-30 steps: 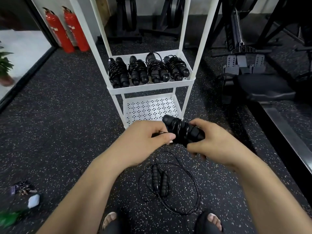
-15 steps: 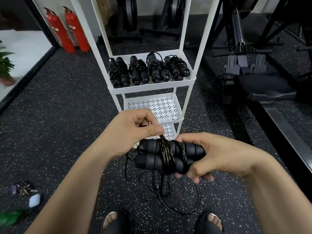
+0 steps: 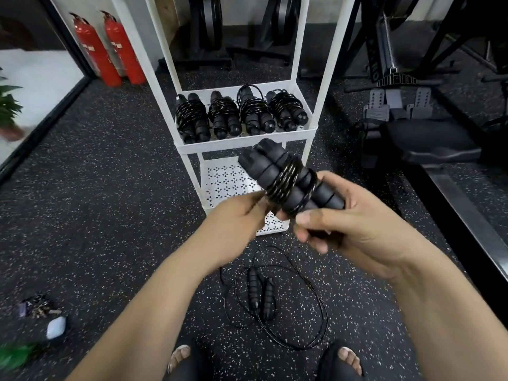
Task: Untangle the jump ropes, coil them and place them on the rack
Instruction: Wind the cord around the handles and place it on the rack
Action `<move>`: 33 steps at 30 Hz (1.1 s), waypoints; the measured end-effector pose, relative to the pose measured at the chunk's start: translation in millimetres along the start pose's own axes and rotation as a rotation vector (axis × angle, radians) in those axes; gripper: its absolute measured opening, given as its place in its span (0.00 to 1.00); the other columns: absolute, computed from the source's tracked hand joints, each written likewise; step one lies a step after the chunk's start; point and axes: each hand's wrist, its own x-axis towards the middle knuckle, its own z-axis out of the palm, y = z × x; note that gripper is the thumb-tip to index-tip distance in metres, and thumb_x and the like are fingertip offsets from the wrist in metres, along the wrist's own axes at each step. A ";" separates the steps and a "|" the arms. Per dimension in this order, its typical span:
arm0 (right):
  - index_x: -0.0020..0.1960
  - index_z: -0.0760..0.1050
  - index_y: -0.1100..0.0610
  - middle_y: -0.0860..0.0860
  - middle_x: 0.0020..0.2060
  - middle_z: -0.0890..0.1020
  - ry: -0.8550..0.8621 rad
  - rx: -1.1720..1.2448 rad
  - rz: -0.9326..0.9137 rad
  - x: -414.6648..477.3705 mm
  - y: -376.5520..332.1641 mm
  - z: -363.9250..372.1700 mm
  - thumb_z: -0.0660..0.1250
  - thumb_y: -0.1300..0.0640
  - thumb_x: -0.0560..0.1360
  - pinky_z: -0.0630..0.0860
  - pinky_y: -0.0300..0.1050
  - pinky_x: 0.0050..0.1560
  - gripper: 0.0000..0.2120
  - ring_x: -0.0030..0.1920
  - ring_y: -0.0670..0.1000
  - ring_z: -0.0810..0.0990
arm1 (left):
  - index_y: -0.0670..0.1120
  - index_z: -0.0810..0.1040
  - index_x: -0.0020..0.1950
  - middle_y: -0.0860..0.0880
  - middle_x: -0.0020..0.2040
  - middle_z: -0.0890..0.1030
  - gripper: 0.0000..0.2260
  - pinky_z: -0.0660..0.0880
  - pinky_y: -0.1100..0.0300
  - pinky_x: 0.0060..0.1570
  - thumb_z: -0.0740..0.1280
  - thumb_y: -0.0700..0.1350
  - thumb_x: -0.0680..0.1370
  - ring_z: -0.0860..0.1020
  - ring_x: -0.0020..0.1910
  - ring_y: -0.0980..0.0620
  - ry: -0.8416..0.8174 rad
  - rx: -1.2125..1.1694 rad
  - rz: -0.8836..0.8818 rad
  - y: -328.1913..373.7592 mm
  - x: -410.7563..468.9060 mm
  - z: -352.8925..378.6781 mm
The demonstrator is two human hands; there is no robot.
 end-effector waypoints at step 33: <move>0.63 0.72 0.59 0.59 0.47 0.83 -0.416 -0.381 0.314 -15.1 -8.3 -2.1 0.74 0.72 0.77 0.72 0.41 0.33 0.20 0.41 0.53 0.81 | 0.48 0.86 0.44 0.41 0.37 0.79 0.14 0.69 0.58 0.40 0.79 0.58 0.72 0.71 0.37 0.48 -0.089 -0.141 0.138 8.3 -10.0 -38.5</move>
